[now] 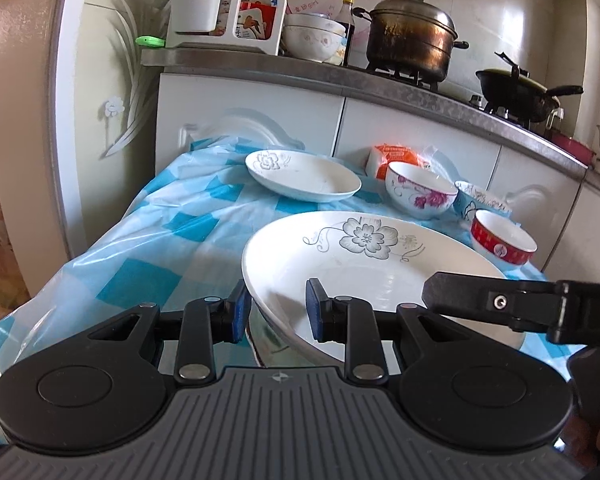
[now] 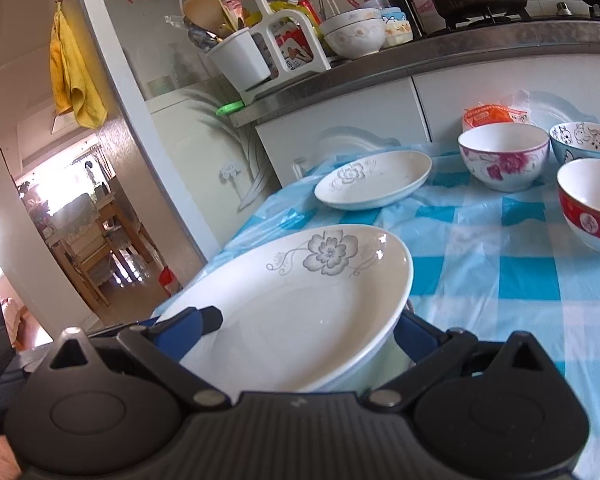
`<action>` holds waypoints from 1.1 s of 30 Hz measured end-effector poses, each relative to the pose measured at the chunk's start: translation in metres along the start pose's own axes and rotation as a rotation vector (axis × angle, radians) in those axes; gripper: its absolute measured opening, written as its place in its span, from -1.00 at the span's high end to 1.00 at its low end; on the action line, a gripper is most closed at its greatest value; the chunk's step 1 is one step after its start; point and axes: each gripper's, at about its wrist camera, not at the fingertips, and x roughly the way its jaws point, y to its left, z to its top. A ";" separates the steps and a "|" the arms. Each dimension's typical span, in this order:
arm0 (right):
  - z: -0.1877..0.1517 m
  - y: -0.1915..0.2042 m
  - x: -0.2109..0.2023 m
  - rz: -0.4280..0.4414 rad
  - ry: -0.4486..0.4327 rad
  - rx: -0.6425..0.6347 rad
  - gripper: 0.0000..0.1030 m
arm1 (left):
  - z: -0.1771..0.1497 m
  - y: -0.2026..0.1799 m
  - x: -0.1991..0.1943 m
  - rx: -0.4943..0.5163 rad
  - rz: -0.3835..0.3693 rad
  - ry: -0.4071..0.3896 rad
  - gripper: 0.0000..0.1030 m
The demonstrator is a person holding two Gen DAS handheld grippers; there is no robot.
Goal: Organize plates and bowls
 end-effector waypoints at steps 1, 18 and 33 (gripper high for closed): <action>-0.002 0.000 -0.001 0.003 0.002 0.001 -0.97 | 0.000 0.000 0.001 0.002 0.007 0.001 0.42; -0.016 -0.014 -0.004 -0.014 0.011 0.048 -0.97 | -0.006 -0.015 -0.012 0.124 0.076 -0.105 0.42; -0.018 -0.064 -0.010 0.101 -0.019 0.359 -0.70 | 0.001 0.022 0.005 -0.146 0.008 0.039 0.04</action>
